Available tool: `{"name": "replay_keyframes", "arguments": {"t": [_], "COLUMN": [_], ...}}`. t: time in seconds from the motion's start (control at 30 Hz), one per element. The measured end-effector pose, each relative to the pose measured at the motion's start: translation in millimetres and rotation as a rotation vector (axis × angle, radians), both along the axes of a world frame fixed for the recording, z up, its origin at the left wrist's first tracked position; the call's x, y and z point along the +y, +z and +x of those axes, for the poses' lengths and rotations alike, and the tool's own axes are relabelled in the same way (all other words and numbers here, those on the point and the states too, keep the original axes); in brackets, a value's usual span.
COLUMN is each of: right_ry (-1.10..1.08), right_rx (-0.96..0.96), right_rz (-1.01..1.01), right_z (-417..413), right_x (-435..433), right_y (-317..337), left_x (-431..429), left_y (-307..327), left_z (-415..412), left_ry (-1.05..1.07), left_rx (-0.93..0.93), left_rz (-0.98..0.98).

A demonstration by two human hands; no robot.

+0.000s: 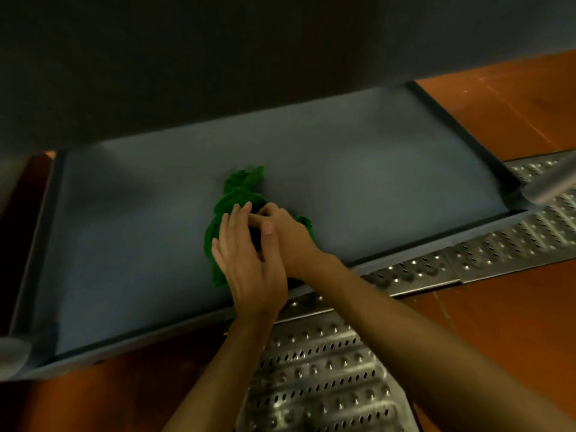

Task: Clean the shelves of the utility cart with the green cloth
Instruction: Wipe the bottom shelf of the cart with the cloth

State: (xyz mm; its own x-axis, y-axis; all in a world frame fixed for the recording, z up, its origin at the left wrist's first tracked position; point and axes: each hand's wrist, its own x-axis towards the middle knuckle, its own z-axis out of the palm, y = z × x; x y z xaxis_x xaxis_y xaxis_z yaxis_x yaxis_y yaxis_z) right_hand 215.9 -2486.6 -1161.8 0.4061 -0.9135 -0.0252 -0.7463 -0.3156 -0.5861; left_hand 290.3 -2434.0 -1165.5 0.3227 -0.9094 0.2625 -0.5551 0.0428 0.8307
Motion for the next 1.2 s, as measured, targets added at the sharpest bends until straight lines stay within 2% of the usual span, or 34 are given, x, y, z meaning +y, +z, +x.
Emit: {"name": "replay_keyframes", "arguments": {"t": [0.17, 0.3, 0.37, 0.47, 0.73, 0.9, 1.03, 1.2], "right_ry": [-0.185, -0.135, -0.089, -0.053, -0.014, -0.033, 0.156, 0.397], "right_rx": [-0.153, -0.234, -0.175, -0.082, -0.249, -0.412, -0.383, -0.350], "right_rz": [0.200, 0.381, 0.382, 0.333, 0.360, 0.407, 0.434, 0.424], "right_z": [-1, 2, 5, 11, 17, 12, 8, 14], "right_x": [28, 64, 81, 111, 173, 186, 192, 197], "right_y": [44, 109, 144, 203, 388, 541, 652, 752], "left_x": [22, 53, 70, 101, 187, 230, 250, 270], "left_y": [33, 93, 128, 183, 335, 435, 522, 617], "left_z": [25, 46, 55, 67, 97, 108, 107, 107], "left_ry": [0.074, 0.111, 0.137, 0.099, -0.145, -0.130, -0.093, 0.028], "left_rx": [0.208, 0.331, 0.346, 0.336, 0.133, 0.140, 0.191, 0.236], "left_rz": [0.146, 0.345, 0.443, 0.521, 0.695, 0.679, 0.594, 0.561]}}
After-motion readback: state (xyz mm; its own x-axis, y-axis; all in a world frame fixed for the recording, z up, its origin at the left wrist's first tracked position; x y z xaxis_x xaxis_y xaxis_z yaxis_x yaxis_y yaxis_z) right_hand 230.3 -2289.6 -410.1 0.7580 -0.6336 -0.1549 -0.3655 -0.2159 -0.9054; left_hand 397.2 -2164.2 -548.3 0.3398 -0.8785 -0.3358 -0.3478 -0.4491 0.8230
